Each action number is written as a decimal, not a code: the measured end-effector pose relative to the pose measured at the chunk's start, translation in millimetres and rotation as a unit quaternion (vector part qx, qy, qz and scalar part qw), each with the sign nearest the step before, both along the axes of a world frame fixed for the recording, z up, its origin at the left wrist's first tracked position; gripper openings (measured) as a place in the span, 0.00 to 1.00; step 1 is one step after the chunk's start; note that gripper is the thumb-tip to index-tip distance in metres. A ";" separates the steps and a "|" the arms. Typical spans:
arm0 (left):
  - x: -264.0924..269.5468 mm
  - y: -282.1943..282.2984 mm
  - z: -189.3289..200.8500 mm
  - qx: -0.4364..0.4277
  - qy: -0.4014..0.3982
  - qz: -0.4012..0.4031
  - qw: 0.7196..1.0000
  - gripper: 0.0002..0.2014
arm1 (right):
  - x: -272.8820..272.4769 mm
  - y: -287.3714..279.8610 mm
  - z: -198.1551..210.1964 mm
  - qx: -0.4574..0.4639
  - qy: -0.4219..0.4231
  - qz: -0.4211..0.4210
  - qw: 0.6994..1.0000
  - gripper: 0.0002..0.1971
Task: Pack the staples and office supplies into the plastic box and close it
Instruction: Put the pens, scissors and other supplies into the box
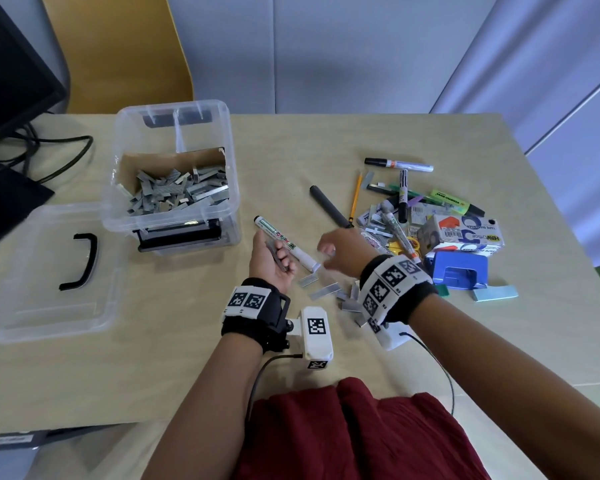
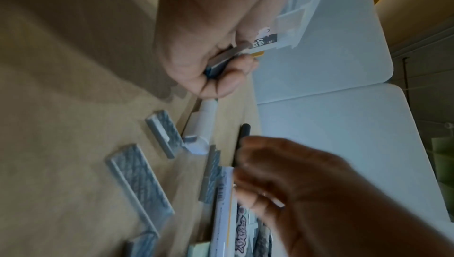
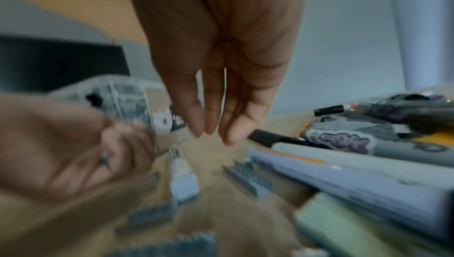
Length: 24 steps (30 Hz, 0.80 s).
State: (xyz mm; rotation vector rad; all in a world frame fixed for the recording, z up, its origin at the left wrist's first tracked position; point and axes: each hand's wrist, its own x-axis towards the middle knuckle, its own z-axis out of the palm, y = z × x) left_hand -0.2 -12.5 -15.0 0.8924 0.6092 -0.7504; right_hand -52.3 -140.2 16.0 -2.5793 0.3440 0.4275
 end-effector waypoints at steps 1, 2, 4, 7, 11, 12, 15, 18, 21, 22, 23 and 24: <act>0.5 1.0 1.0 0.000 -0.005 -0.004 1.000 0.24 | -3.9 2.7 -4.7 -0.013 0.031 0.022 0.999 0.16; 0.8 2.3 1.2 0.003 -0.007 -0.008 1.000 0.24 | -7.9 4.9 -8.9 -0.024 0.049 0.036 0.998 0.17; 1.4 4.1 0.8 0.005 -0.007 -0.013 1.000 0.23 | -14.9 7.6 -14.1 -0.032 0.054 0.045 0.997 0.16; 2.6 6.2 -2.1 0.001 0.001 -0.001 1.000 0.22 | -19.4 8.7 -15.9 -0.036 0.051 0.038 0.997 0.09; 2.9 5.8 -3.5 0.003 0.005 0.018 1.000 0.21 | -20.8 7.4 -13.8 -0.054 0.057 0.034 0.996 0.07; 2.7 5.9 -3.4 0.000 0.002 0.022 1.000 0.21 | -20.6 5.4 -11.6 -0.050 0.048 0.024 0.997 0.07; 2.3 6.3 -4.1 0.003 -0.013 0.029 1.000 0.21 | -15.9 2.6 4.5 -0.017 -0.011 -0.017 1.000 0.06; -1.1 2.6 -2.6 -0.011 -0.005 0.025 1.000 0.22 | -5.1 12.7 22.5 0.026 -0.075 -0.027 0.996 0.07; -5.1 -1.1 -0.8 -0.028 0.020 0.010 0.999 0.21 | 4.9 26.2 27.6 0.049 -0.102 -0.037 0.993 0.07; -5.1 -0.4 -0.5 -0.030 0.024 0.001 0.999 0.22 | 6.9 27.6 25.4 0.048 -0.110 -0.042 0.992 0.06; -3.9 1.6 -0.7 -0.028 0.025 -0.008 0.999 0.22 | 7.8 27.3 21.8 0.043 -0.114 -0.044 0.992 0.07; -1.8 4.6 -1.2 -0.023 0.026 -0.017 0.999 0.22 | 7.3 26.0 17.1 0.033 -0.107 -0.040 0.993 0.07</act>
